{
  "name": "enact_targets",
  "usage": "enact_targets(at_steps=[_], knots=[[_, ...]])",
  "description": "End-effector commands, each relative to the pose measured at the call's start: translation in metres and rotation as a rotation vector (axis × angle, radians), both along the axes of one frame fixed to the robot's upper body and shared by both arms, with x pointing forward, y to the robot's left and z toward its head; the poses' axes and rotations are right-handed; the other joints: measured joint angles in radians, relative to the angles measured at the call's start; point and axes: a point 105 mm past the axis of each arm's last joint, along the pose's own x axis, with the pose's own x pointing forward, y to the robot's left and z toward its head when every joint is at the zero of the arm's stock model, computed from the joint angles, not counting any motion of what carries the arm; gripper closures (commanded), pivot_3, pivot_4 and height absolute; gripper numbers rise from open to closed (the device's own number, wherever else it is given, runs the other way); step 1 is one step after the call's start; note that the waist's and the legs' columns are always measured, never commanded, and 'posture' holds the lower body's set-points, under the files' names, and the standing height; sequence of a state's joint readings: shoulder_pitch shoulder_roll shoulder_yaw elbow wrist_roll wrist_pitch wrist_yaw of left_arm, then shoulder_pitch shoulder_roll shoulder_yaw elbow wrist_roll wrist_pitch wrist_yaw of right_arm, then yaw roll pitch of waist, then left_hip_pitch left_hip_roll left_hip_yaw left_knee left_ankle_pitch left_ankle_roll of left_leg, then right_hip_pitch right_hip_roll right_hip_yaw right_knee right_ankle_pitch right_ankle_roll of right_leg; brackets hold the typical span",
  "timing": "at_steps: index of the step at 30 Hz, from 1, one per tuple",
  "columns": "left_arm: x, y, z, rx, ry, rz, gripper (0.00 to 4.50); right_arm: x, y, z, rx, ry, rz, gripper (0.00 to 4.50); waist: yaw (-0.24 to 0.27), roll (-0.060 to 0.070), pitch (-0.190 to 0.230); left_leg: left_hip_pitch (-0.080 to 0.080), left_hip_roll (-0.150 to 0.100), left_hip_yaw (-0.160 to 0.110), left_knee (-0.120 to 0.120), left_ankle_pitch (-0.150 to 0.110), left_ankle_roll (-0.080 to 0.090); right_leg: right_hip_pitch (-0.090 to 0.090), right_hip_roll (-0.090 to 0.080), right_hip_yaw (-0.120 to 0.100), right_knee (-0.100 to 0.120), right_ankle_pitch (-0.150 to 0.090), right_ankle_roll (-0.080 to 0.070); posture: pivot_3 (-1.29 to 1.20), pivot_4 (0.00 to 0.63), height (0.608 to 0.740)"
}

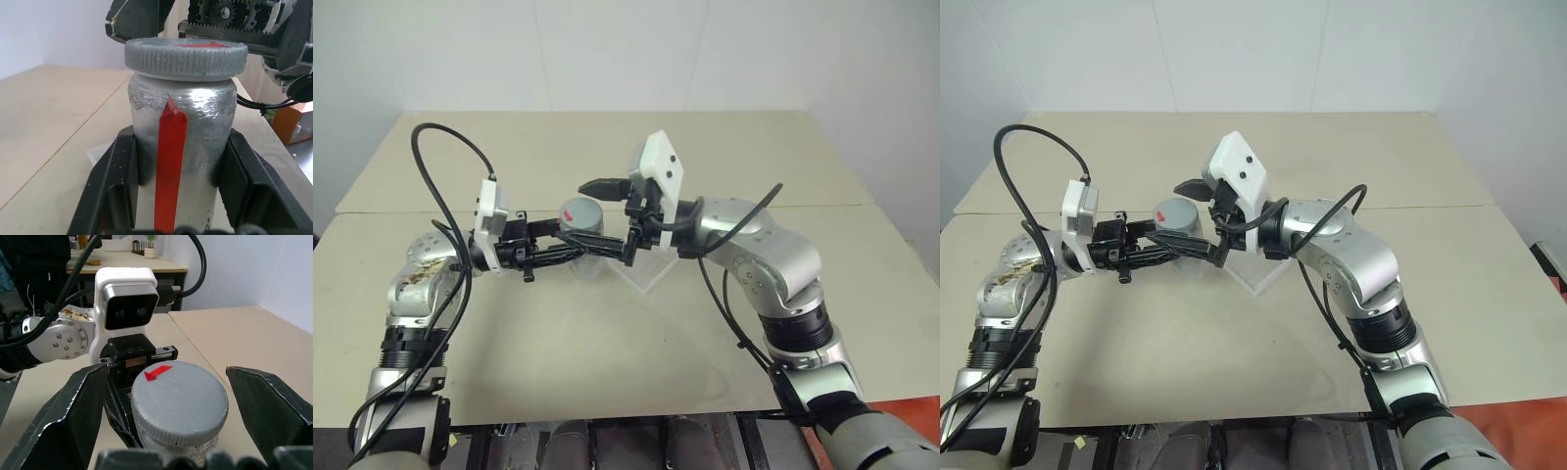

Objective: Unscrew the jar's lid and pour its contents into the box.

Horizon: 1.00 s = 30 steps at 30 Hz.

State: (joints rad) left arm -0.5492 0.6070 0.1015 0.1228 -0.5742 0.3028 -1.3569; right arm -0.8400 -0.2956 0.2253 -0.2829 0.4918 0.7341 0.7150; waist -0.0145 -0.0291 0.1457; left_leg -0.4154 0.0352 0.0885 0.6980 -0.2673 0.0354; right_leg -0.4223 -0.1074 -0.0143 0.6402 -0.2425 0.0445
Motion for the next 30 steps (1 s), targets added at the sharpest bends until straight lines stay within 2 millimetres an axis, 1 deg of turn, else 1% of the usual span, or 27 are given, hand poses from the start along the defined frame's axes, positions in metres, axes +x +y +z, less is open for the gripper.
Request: enact_targets(at_steps=[1, 4, 7, 9, 15, 22, 25, 26, 30], knots=[[-0.004, 0.000, 0.010, -0.004, -0.059, -0.010, 2.64, -0.005, 0.000, 0.011, 0.015, -0.037, 0.011, 0.04, 0.000, 0.000, 0.000, 0.000, 0.000, 0.000, 0.000, 0.000, 0.000, 0.000, 0.000, 0.000, 0.000, 0.000, 0.000, 0.00, 0.150, 0.740], [-0.005, -0.001, 0.010, -0.003, -0.059, -0.012, 2.64, -0.004, 0.001, 0.011, 0.020, -0.031, 0.009, 0.62, 0.000, 0.000, 0.000, 0.000, 0.000, 0.000, 0.000, 0.000, 0.000, 0.000, 0.000, 0.000, 0.000, 0.000, 0.000, 0.00, 0.150, 0.740], [-0.006, -0.001, 0.010, -0.003, -0.059, -0.013, 2.64, -0.004, 0.001, 0.011, 0.023, -0.024, 0.011, 1.61, 0.000, 0.000, 0.000, 0.000, 0.000, 0.000, 0.000, 0.000, 0.000, 0.000, 0.000, 0.000, 0.000, 0.000, 0.000, 0.00, 0.150, 0.740], [-0.006, -0.001, 0.010, -0.002, -0.059, -0.014, 2.64, -0.004, 0.001, 0.011, 0.023, -0.022, 0.011, 2.37, 0.000, 0.000, 0.000, 0.000, 0.000, 0.000, 0.000, 0.000, 0.000, 0.000, 0.000, 0.000, 0.000, 0.000, 0.000, 0.00, 0.150, 0.740], [-0.006, -0.002, 0.012, 0.000, -0.062, -0.014, 2.64, -0.004, 0.001, 0.013, 0.036, -0.017, 0.016, 4.31, 0.000, 0.000, 0.000, 0.000, 0.000, 0.000, 0.000, 0.000, 0.000, 0.000, 0.000, 0.000, 0.000, 0.000, 0.000, 0.00, 0.150, 0.740], [-0.004, -0.001, 0.013, -0.001, -0.064, -0.011, 2.64, -0.005, 0.000, 0.018, 0.054, -0.030, 0.017, 4.31, 0.000, 0.000, 0.000, 0.000, 0.000, 0.000, 0.000, 0.000, 0.000, 0.000, 0.000, 0.000, 0.000, 0.000, 0.000, 0.00, 0.150, 0.740], [-0.003, 0.000, 0.014, -0.001, -0.064, -0.010, 2.64, -0.005, -0.001, 0.022, 0.074, -0.042, 0.015, 3.78, 0.000, 0.000, 0.000, 0.000, 0.000, 0.000, 0.000, 0.000, 0.000, 0.000, 0.000, 0.000, 0.000, 0.000, 0.000, 0.00, 0.150, 0.740], [-0.002, 0.000, 0.014, -0.001, -0.064, -0.010, 2.64, -0.005, -0.002, 0.024, 0.080, -0.045, 0.015, 3.40, 0.000, 0.000, 0.000, 0.000, 0.000, 0.000, 0.000, 0.000, 0.000, 0.000, 0.000, 0.000, 0.000, 0.000, 0.000, 0.00, 0.150, 0.740], [-0.002, 0.000, 0.014, -0.002, -0.066, -0.011, 2.64, -0.007, -0.006, 0.028, 0.094, -0.049, 0.018, 2.12, 0.000, 0.000, 0.000, 0.000, 0.000, 0.000, 0.000, 0.000, 0.000, 0.000, 0.000, 0.000, 0.000, 0.000, 0.000, 0.00, 0.150, 0.740]])
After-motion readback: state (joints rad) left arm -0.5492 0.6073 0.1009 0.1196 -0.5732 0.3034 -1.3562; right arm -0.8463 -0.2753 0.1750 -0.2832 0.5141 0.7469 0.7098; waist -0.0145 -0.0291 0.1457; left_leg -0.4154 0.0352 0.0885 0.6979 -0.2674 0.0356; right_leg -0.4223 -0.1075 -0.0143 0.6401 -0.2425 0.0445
